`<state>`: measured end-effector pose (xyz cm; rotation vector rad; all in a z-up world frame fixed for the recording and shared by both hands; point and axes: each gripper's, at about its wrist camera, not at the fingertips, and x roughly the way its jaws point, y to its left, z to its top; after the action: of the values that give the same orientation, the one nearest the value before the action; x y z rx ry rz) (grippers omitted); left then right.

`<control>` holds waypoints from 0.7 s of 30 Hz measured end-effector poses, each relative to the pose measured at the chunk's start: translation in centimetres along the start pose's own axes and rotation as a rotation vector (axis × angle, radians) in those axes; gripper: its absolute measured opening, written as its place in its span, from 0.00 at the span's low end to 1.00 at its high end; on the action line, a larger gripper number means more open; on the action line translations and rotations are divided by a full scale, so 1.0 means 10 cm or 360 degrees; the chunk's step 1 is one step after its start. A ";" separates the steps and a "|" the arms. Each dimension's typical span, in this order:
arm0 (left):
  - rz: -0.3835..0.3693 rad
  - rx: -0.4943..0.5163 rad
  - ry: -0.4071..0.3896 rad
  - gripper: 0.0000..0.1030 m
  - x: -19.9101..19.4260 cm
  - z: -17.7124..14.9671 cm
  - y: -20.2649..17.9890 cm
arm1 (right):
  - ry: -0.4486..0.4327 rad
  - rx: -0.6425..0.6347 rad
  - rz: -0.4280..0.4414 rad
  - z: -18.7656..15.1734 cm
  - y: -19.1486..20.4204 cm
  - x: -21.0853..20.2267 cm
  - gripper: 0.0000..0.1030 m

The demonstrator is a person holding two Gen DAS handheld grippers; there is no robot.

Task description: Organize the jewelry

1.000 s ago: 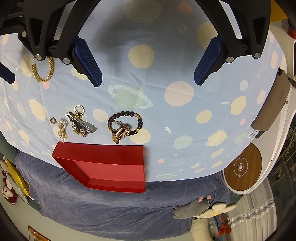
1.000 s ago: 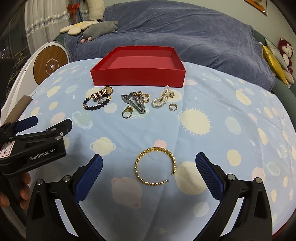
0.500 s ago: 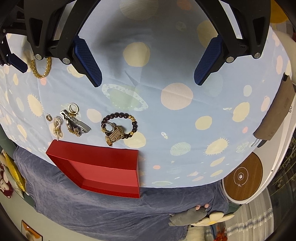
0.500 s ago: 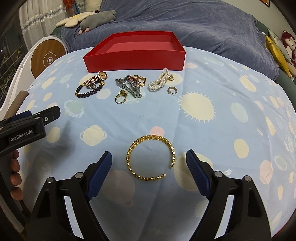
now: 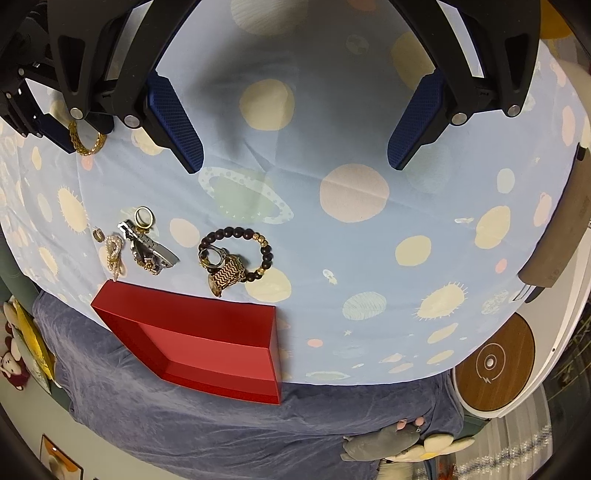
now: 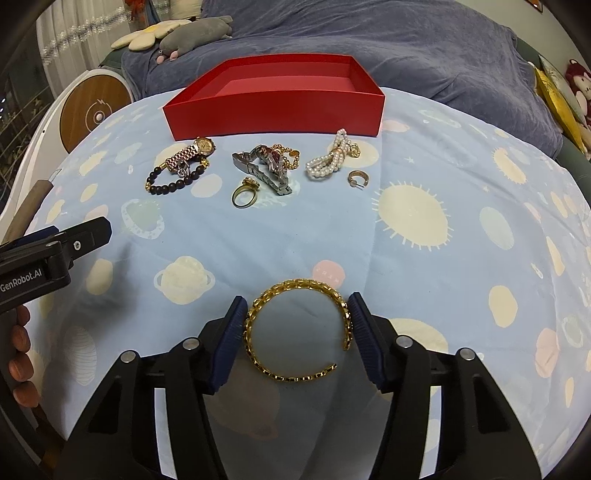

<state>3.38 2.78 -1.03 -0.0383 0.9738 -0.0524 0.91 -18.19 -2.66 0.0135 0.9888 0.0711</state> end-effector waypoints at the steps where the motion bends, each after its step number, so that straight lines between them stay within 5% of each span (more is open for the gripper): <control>1: -0.0008 0.0000 -0.0003 0.95 0.00 0.02 0.00 | 0.0001 0.0005 0.0004 0.00 -0.01 0.00 0.53; 11: -0.0102 0.0080 -0.0120 0.94 0.06 0.40 -0.20 | -0.0027 0.0044 0.0079 0.06 -0.01 -0.11 0.53; 15: -0.0233 0.0136 -0.0099 0.92 0.15 0.65 -0.36 | -0.0032 0.0051 0.0091 0.10 -0.01 -0.10 0.53; 19: -0.0274 0.0187 -0.0067 0.73 0.36 0.84 -0.50 | -0.0030 0.0077 0.0090 0.14 -0.07 -0.08 0.53; 21: -0.0252 0.0224 -0.0082 0.72 0.46 0.90 -0.57 | -0.0027 0.0095 0.0090 0.15 -0.11 -0.07 0.53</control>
<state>13.22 -3.15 0.51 0.0130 0.9118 -0.2642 1.89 -19.25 -1.27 0.0967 0.9736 0.0929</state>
